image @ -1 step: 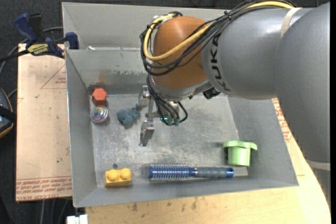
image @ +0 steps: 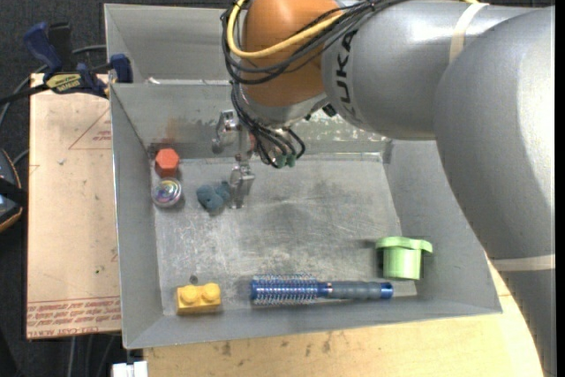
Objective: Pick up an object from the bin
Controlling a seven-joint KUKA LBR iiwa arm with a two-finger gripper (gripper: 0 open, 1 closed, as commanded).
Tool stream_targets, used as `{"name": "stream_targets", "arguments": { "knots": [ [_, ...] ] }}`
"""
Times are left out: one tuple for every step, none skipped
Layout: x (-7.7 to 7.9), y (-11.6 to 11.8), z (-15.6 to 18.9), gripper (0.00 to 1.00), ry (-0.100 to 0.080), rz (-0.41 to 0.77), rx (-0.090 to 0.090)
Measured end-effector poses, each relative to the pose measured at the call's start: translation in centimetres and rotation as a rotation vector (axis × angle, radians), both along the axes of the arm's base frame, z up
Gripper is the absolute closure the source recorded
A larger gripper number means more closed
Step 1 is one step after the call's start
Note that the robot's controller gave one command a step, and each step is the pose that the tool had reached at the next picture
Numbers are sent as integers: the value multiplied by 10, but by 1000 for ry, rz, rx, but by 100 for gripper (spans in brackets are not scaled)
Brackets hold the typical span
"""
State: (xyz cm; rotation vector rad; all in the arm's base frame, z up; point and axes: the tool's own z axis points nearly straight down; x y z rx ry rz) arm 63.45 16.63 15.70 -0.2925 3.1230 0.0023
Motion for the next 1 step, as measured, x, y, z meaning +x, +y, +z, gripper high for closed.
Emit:
{"name": "stream_targets", "arguments": {
  "knots": [
    [0, -7, -39, 0, 7, 42, -2]
  ]
}}
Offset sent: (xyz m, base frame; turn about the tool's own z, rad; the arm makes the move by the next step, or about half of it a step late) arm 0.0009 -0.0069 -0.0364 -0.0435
